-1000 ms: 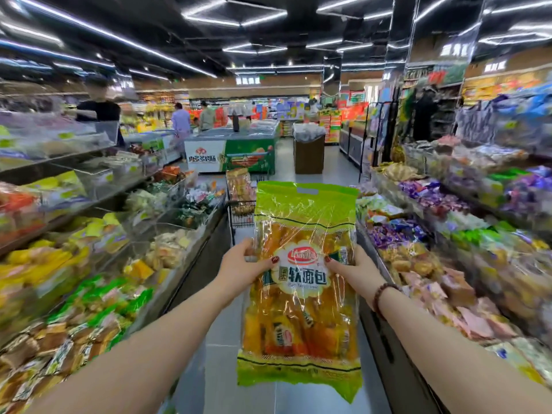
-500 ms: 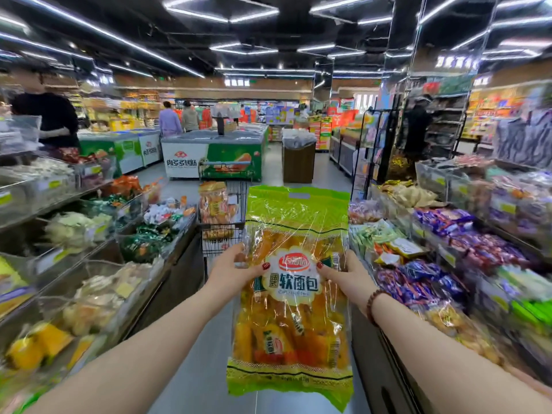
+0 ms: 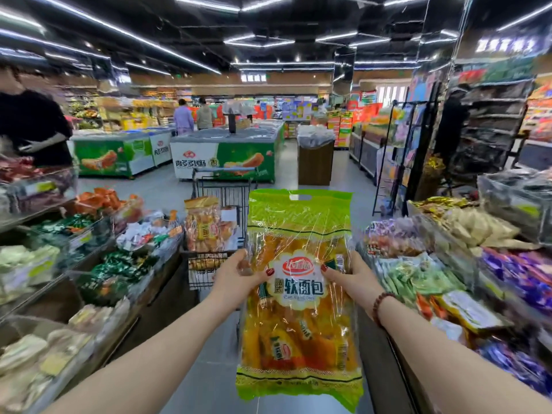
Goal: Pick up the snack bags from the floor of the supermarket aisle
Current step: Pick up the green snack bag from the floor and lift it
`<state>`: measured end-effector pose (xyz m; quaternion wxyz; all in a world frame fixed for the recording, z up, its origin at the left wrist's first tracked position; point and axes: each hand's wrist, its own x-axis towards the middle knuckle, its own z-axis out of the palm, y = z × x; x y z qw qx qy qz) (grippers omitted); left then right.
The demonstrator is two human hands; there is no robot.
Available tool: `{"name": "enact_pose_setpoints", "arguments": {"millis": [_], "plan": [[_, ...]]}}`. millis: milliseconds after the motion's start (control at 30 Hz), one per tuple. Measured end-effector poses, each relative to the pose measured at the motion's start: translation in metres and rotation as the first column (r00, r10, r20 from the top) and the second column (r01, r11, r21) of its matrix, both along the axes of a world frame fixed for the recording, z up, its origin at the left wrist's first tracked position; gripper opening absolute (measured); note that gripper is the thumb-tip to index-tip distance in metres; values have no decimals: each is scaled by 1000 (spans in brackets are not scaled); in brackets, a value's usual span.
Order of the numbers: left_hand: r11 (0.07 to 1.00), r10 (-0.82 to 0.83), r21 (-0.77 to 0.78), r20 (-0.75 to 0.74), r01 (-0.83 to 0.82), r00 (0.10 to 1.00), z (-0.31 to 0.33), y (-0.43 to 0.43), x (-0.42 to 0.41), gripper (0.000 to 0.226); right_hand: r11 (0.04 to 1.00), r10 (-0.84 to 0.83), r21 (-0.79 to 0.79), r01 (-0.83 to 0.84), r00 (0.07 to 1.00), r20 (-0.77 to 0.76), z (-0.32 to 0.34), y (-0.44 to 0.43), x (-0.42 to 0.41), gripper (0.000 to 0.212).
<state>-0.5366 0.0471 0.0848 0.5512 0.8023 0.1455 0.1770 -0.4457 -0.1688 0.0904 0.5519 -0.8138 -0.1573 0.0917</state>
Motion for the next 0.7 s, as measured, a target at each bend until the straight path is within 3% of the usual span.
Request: {"name": "enact_pose_setpoints", "arguments": {"millis": [200, 400, 700], "plan": [[996, 80, -27, -26, -80, 996, 13, 17, 115, 75, 998, 67, 0, -67, 995, -79, 9, 33, 141, 66], [989, 149, 0, -73, -150, 986, 10, 63, 225, 81, 993, 105, 65, -96, 983, -149, -1, 82, 258, 71], [980, 197, -22, -92, -199, 976, -6, 161, 410, 78, 986, 164, 49, -159, 978, -131, -14, 185, 453, 49]]}}
